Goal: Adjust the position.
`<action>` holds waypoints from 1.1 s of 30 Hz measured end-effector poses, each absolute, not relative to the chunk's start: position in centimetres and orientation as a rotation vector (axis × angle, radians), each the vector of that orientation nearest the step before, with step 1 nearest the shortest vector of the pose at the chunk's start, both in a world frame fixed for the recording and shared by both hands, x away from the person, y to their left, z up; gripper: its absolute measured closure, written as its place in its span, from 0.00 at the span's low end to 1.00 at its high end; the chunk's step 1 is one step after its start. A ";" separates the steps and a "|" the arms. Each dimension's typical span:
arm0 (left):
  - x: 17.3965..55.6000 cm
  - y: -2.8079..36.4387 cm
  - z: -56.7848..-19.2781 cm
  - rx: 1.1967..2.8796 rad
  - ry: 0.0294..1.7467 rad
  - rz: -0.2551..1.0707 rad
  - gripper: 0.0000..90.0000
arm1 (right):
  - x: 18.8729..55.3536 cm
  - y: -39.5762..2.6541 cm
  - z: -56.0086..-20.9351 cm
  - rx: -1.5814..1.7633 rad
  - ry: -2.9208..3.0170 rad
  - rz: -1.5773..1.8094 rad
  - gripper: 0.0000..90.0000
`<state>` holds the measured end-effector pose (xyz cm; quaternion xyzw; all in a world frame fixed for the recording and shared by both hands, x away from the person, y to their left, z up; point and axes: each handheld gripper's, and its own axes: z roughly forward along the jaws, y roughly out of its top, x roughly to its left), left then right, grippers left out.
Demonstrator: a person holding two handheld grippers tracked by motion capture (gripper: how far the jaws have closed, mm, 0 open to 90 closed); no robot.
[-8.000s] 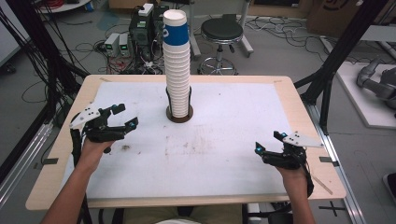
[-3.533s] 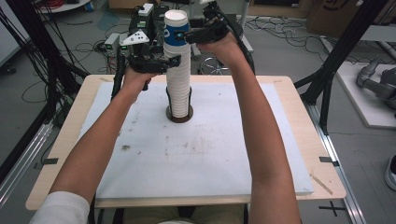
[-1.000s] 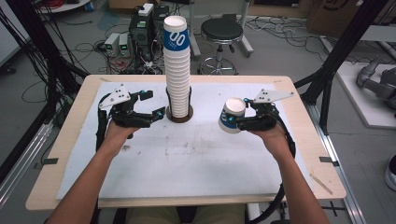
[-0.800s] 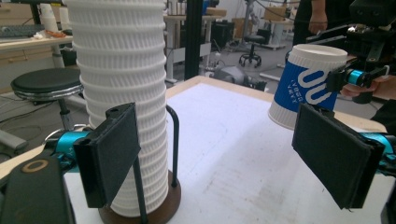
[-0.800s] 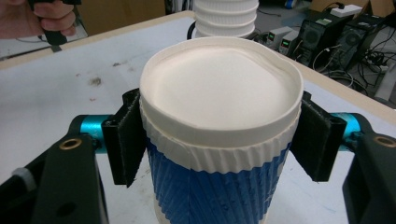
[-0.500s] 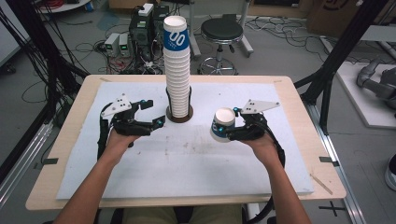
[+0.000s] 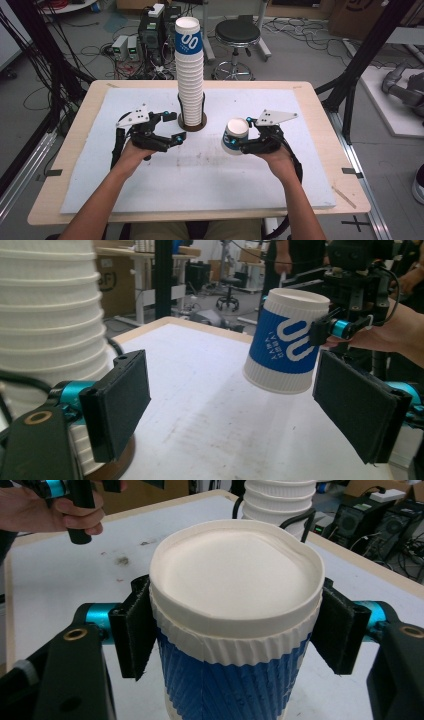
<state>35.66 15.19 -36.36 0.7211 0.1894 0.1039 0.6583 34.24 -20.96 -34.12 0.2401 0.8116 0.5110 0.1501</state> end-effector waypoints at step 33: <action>35.1 5.6 -38.9 1.685 0.241 0.085 0.15 | 33.1 -20.8 -33.9 0.616 2.337 1.721 0.32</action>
